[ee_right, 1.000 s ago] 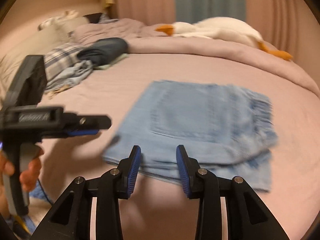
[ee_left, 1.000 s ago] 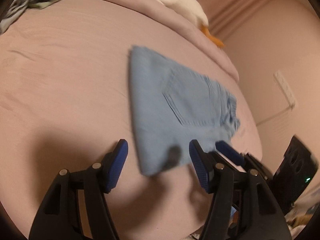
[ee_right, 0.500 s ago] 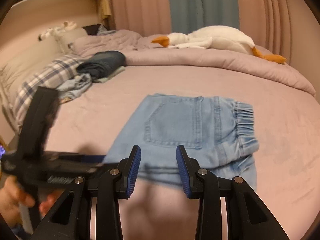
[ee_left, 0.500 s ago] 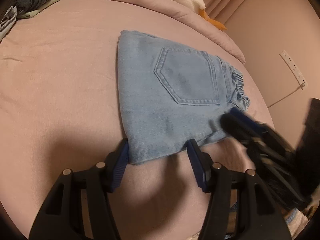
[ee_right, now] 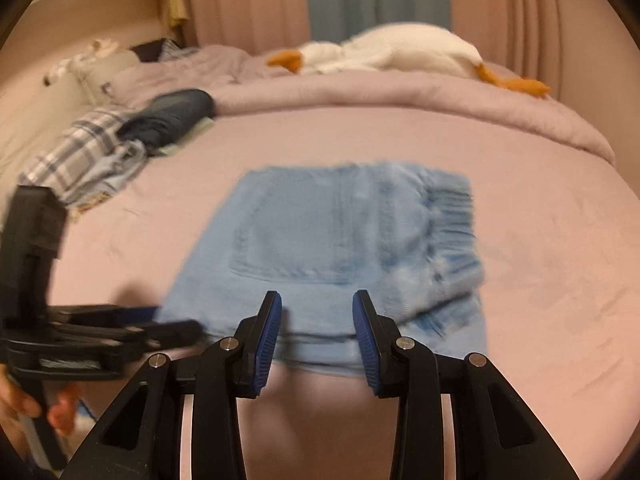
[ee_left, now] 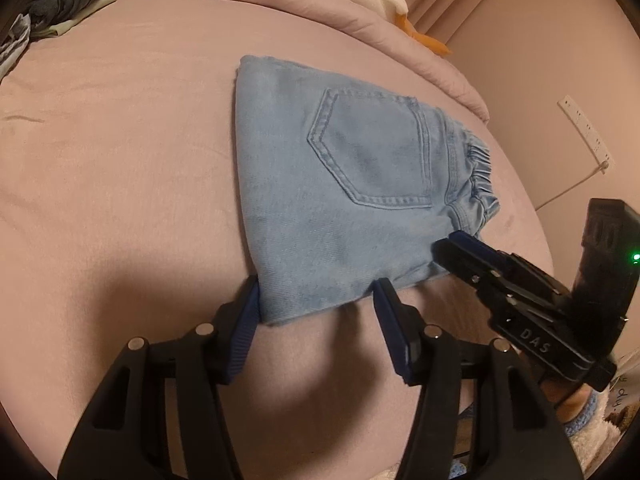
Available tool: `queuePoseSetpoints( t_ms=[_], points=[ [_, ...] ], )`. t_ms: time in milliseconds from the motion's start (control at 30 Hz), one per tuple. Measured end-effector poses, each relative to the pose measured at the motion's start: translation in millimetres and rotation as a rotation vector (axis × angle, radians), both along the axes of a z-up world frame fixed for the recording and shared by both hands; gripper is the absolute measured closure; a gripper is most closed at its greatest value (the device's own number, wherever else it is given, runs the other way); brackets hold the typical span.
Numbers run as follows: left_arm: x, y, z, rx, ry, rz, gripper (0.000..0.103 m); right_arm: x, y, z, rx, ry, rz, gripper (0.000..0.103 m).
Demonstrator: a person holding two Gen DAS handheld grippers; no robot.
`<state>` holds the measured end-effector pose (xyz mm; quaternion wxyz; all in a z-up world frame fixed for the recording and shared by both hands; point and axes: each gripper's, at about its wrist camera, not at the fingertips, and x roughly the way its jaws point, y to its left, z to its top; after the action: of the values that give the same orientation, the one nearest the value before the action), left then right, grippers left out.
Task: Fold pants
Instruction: 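Grasp the waistband end of the stack with the right tool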
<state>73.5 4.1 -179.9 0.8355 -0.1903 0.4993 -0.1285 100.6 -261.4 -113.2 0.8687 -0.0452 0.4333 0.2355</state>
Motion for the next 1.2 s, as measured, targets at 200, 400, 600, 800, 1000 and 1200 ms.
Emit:
queuePoseSetpoints(
  t_ms=[200,400,600,800,1000,1200],
  points=[
    [-2.7,1.8,2.3,-0.001,0.004,-0.006,0.048,3.5,-8.4,-13.2,0.056,0.066,0.001,0.066],
    [-16.2,23.5,8.8,0.007,-0.015,0.085,0.047,5.2,-39.9,4.4,0.219,0.105,-0.055,0.061],
    [-12.9,35.5,12.6,-0.002,-0.02,0.148,0.043,10.2,-73.6,6.3,0.324,0.133,-0.136,0.048],
    [-8.1,36.2,7.2,-0.001,-0.013,0.151,0.04,20.7,-107.2,-1.1,0.36,0.171,-0.247,0.037],
    [-0.7,37.2,5.7,-0.003,-0.018,0.154,0.037,32.8,-124.1,-16.6,0.425,0.262,-0.303,0.036],
    [5.7,37.5,5.0,-0.009,-0.02,0.149,0.037,37.3,-116.3,-23.9,0.414,0.292,-0.295,0.035]
  ],
)
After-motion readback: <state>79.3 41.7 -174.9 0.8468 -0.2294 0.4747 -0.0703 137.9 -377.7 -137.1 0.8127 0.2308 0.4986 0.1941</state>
